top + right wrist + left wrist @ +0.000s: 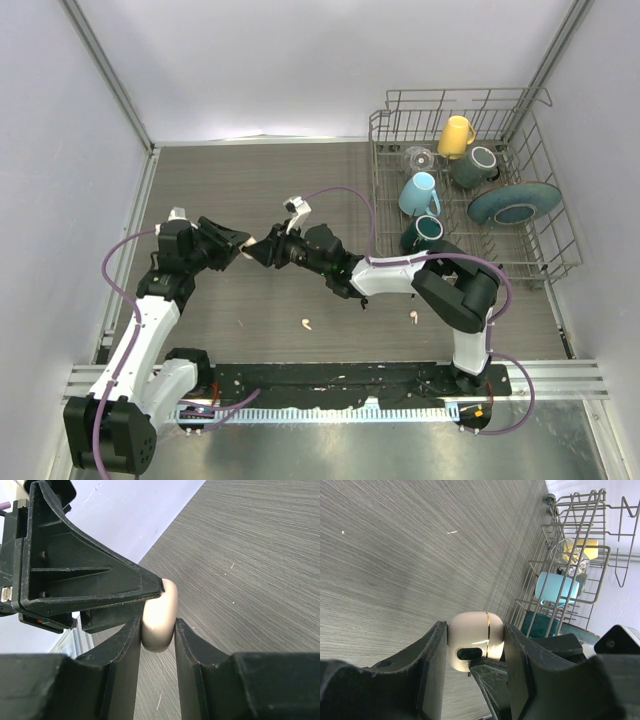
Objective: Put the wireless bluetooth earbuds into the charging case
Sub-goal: Adjust the charging case.
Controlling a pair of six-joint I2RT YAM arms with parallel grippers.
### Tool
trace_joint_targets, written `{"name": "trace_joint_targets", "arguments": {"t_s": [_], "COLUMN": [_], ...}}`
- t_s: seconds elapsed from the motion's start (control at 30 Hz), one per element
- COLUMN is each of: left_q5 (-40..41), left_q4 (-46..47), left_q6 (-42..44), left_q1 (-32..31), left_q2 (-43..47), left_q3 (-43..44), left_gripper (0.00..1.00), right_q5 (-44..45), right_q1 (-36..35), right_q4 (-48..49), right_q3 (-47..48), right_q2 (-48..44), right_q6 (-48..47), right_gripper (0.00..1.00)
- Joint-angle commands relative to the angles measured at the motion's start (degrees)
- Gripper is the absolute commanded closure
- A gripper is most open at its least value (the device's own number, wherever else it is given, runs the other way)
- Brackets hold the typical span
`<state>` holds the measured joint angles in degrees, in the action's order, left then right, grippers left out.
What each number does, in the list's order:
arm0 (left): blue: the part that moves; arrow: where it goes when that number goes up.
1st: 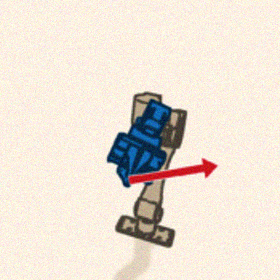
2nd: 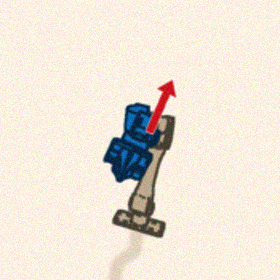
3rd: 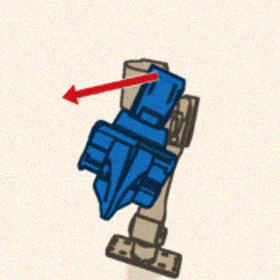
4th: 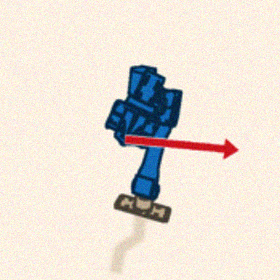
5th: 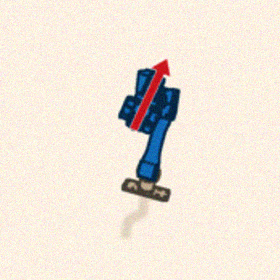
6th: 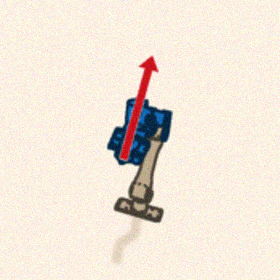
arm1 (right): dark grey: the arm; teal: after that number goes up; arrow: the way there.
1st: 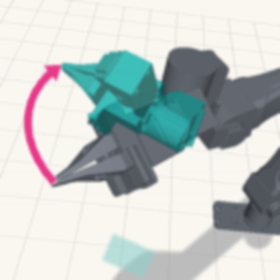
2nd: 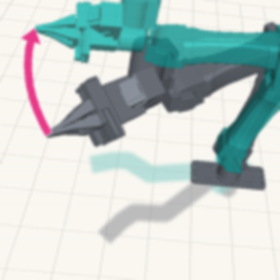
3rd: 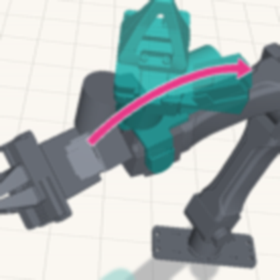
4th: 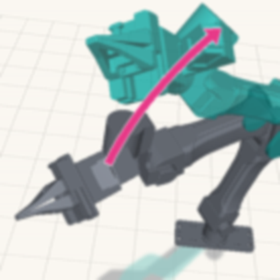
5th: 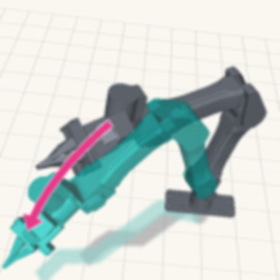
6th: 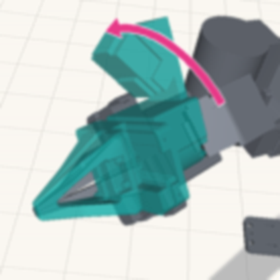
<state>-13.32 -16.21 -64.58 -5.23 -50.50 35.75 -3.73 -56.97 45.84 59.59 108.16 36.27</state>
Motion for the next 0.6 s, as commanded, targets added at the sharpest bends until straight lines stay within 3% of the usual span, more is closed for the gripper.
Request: {"name": "trace_joint_targets", "arguments": {"t_s": [0.0,0.07,0.1,0.23,0.27,0.33,0.47,0.57], "left_q5": [-1.5,-1.9,-2.3,-2.5,-3.0,-5.0,-8.8,-13.5], "left_q4": [3.1,3.5,4.1,4.5,4.9,5.7,8.4,10.8], "left_q6": [-0.6,-0.5,-0.2,3.9,5.1,7.9,17.5,23.8], "left_q1": [-0.5,-0.4,-0.5,-0.5,-0.4,-0.4,-0.4,-0.4], "left_q2": [0.1,0.2,0.4,1.4,1.5,1.4,1.1,0.6], "left_q3": [0.1,0.1,0.0,0.6,0.9,2.3,4.0,4.6], "left_gripper": [0.97,0.87,0.64,0.23,0.08,0.0,0.0,0.0], "right_q5": [-0.7,-1.0,-1.3,-3.6,-5.3,-7.3,-15.1,-25.5], "right_q1": [-0.2,-0.2,-0.2,0.0,0.5,1.2,4.8,10.3], "right_q4": [3.4,3.5,3.5,1.5,0.7,-0.8,-2.0,-3.2], "right_q3": [0.6,0.3,0.2,-0.3,-0.4,-1.1,-5.4,-7.8], "right_q2": [-0.8,-1.2,-1.5,-3.7,-4.4,-5.5,-10.5,-15.7], "right_q6": [-1.4,-1.6,-1.6,-3.4,-3.9,-4.2,-3.1,-0.7], "right_gripper": [0.86,0.96,0.99,0.99,0.99,0.99,0.99,0.99]}}
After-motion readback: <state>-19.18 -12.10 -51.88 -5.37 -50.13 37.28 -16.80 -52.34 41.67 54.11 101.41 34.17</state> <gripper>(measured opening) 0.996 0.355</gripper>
